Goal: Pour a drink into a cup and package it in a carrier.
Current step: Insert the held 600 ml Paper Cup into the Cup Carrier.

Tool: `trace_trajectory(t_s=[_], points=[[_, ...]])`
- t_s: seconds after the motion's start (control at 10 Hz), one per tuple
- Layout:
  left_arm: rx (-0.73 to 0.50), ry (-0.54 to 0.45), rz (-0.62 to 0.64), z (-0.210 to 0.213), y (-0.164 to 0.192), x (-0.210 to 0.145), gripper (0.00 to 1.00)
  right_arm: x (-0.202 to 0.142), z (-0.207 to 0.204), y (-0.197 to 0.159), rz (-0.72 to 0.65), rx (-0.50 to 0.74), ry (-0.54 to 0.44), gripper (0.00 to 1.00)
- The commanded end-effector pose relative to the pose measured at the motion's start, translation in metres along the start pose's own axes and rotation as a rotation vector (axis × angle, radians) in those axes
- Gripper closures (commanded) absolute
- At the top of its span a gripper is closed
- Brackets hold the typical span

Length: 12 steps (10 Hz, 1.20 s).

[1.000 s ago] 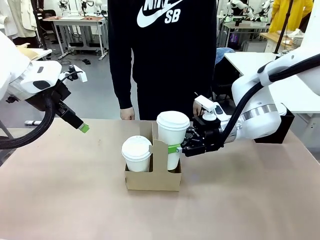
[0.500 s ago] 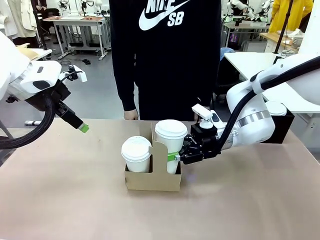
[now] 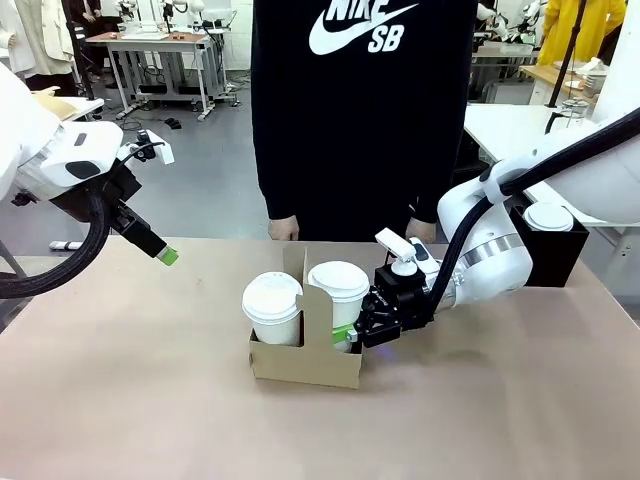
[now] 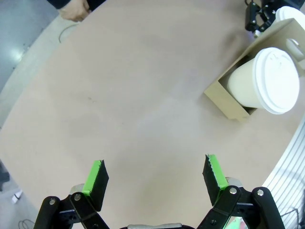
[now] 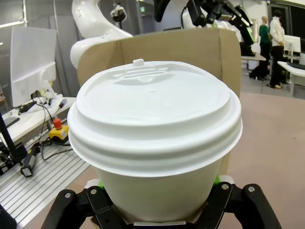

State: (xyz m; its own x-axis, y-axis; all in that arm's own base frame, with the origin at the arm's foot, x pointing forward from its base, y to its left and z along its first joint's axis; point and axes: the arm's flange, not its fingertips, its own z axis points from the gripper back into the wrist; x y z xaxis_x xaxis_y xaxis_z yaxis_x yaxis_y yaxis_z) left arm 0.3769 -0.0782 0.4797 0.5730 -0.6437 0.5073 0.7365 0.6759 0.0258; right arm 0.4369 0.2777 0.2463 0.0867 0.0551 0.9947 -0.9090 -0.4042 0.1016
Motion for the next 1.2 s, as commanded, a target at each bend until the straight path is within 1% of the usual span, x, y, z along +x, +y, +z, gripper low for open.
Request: trace_trajectory(t_s=[0.0, 0.1, 0.2, 0.4, 0.8, 1.1], points=[[0.009, 0.002, 0.013, 0.0, 0.0, 0.0, 0.0, -0.003, 0.001, -0.008, 0.049, 0.02, 0.027, 0.19], [0.009, 0.002, 0.013, 0.0, 0.0, 0.0, 0.0, -0.006, 0.004, -0.01, 0.058, 0.024, 0.031, 0.19], [0.009, 0.002, 0.013, 0.0, 0.0, 0.0, 0.0, -0.006, 0.006, -0.01, 0.078, 0.011, 0.029, 0.0], [0.009, 0.002, 0.013, 0.0, 0.0, 0.0, 0.0, 0.0, 0.014, -0.005, 0.099, 0.004, 0.044, 0.0], [0.009, 0.002, 0.013, 0.0, 0.0, 0.0, 0.0, 0.011, 0.048, -0.002, 0.092, -0.028, 0.061, 0.0], [0.009, 0.002, 0.013, 0.0, 0.0, 0.0, 0.0, 0.016, 0.068, 0.004, 0.07, -0.041, 0.034, 0.0]])
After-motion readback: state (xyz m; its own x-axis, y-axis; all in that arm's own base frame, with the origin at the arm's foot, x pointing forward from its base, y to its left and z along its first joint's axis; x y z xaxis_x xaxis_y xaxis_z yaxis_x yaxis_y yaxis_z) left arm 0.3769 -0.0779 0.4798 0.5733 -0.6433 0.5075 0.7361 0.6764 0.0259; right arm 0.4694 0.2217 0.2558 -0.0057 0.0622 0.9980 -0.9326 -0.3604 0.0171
